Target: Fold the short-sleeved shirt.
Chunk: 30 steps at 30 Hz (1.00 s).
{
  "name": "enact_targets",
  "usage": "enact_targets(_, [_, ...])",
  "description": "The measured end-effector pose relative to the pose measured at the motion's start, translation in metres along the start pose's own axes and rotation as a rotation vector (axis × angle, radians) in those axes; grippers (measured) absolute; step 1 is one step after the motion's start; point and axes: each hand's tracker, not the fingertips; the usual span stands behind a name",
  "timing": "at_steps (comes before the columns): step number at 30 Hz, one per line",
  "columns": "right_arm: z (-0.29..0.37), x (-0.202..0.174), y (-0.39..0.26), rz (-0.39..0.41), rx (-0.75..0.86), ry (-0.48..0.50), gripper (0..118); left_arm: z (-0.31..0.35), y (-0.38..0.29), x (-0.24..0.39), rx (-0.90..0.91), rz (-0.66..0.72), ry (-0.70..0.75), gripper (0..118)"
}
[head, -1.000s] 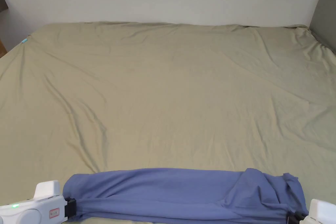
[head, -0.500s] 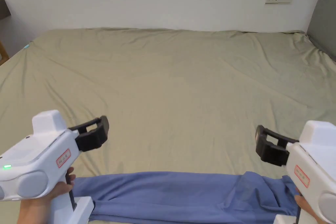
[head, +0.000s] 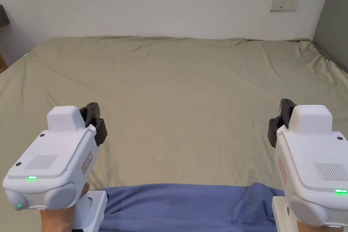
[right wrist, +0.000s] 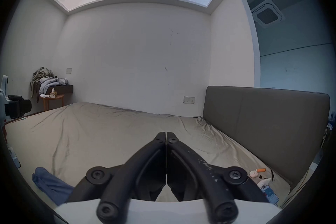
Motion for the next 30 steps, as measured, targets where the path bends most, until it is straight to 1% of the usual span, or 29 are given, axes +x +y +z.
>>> enact_targets(4, [-0.003,-0.001,-0.002,0.001,-0.014,0.008,1,-0.001,-0.002,0.000,-0.011,-0.028,0.002,0])
enact_targets(7, [-0.003,-0.002,-0.004,0.006,-0.018,0.013,1,-0.008,-0.004,-0.010,-0.107,0.006,-0.024,0])
enact_targets(10, [-0.006,-0.004,-0.005,0.004,-0.028,0.022,1,-0.021,-0.013,-0.037,-0.282,0.137,-0.074,0])
enact_targets(12, [-0.010,-0.007,-0.006,0.008,-0.033,0.026,1,-0.029,-0.027,-0.065,-0.413,0.284,-0.112,0])
enact_targets(15, [-0.014,-0.009,-0.009,0.008,-0.050,0.032,1,-0.035,-0.052,-0.108,-0.549,0.517,-0.173,0])
enact_targets(17, [-0.017,-0.013,-0.011,0.003,-0.063,0.040,1,-0.038,-0.070,-0.132,-0.617,0.563,-0.159,0])
enact_targets(18, [-0.019,-0.015,-0.012,0.004,-0.068,0.041,1,-0.042,-0.080,-0.148,-0.666,0.568,-0.183,0])
enact_targets(20, [-0.022,-0.019,-0.014,0.014,-0.075,0.041,1,-0.042,-0.097,-0.169,-0.713,0.592,-0.152,0])
enact_targets(21, [-0.024,-0.021,-0.015,0.016,-0.079,0.042,1,-0.042,-0.105,-0.180,-0.738,0.606,-0.175,0])
enact_targets(25, [-0.032,-0.029,-0.021,0.022,-0.103,0.045,1,-0.039,-0.130,-0.200,-0.777,0.645,-0.163,2])
enact_targets(26, [-0.035,-0.032,-0.022,0.026,-0.110,0.046,1,-0.032,-0.127,-0.187,-0.797,0.668,-0.169,7])
enact_targets(27, [-0.037,-0.034,-0.024,0.031,-0.118,0.047,1,-0.034,-0.134,-0.190,-0.817,0.709,-0.174,17])
enact_targets(28, [-0.038,-0.036,-0.026,0.034,-0.125,0.047,1,-0.035,-0.139,-0.193,-0.835,0.735,-0.190,32])
enact_targets(29, [-0.040,-0.039,-0.028,0.036,-0.131,0.048,1,-0.037,-0.144,-0.194,-0.852,0.755,-0.177,59])
enact_targets(30, [-0.041,-0.041,-0.030,0.039,-0.136,0.051,1,-0.042,-0.149,-0.199,-0.854,0.748,-0.162,73])
